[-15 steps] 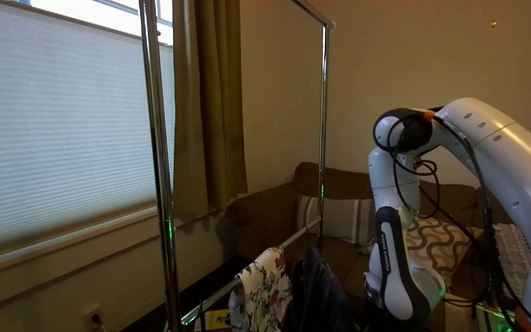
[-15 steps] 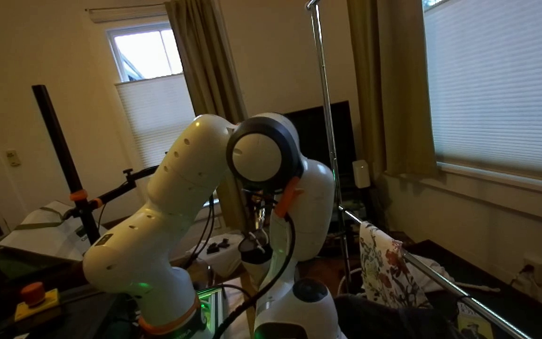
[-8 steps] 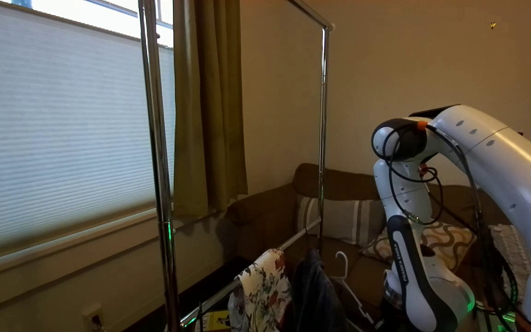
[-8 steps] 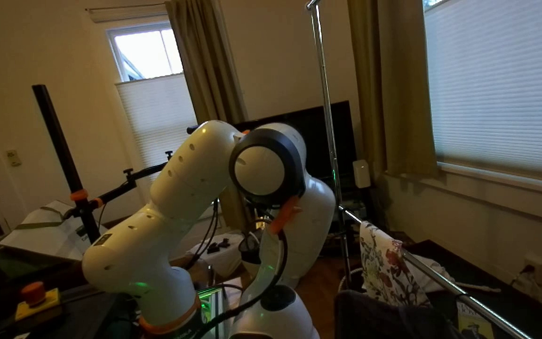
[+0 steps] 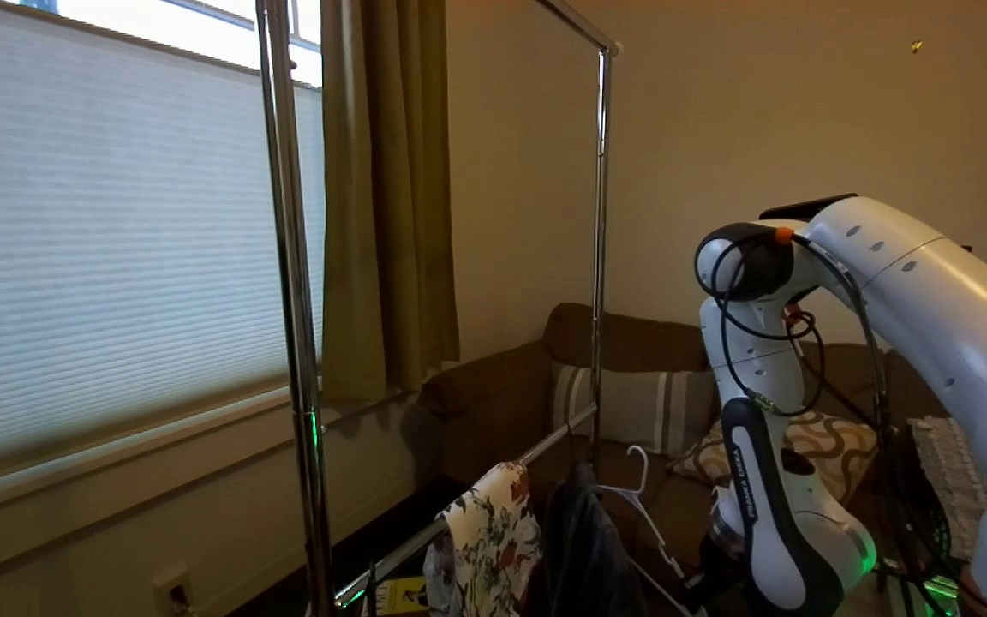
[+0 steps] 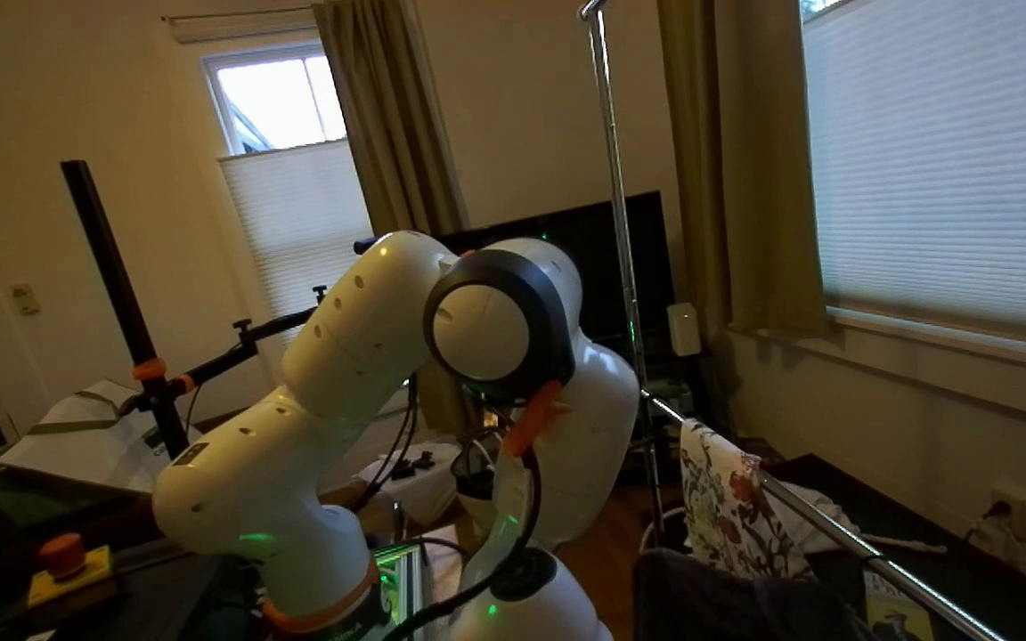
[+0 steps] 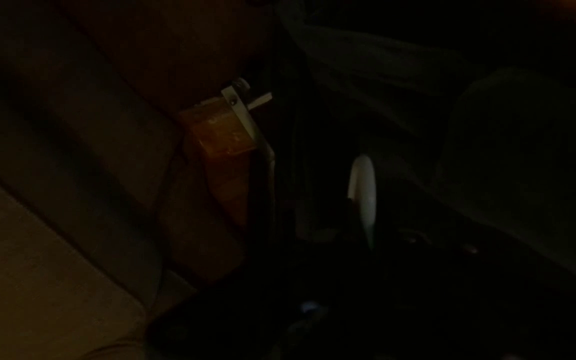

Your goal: Remove the white hang wire from the second rale and put it on the right corner on the first rale

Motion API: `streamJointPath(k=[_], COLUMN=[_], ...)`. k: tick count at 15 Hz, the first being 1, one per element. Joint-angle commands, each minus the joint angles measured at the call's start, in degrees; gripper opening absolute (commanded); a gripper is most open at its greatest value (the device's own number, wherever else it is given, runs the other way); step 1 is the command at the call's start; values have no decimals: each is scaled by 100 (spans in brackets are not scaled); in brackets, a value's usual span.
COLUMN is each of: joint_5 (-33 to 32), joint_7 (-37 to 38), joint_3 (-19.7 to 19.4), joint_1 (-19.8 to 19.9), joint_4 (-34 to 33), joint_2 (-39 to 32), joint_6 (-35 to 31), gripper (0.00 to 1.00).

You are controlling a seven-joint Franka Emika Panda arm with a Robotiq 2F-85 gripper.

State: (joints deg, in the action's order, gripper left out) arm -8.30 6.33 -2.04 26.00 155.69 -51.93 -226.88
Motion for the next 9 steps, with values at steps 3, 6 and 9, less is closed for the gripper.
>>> streamJointPath(k=[3, 6, 9], joint_5=[556, 606, 508], joint_7=[689, 808, 912], joint_3=[850, 802, 908], joint_1=[-747, -896, -972], joint_4=[-1073, -1000, -1231], joint_2=[-606, -401, -616], joint_6=[-86, 36, -100], gripper=[2, 8, 2])
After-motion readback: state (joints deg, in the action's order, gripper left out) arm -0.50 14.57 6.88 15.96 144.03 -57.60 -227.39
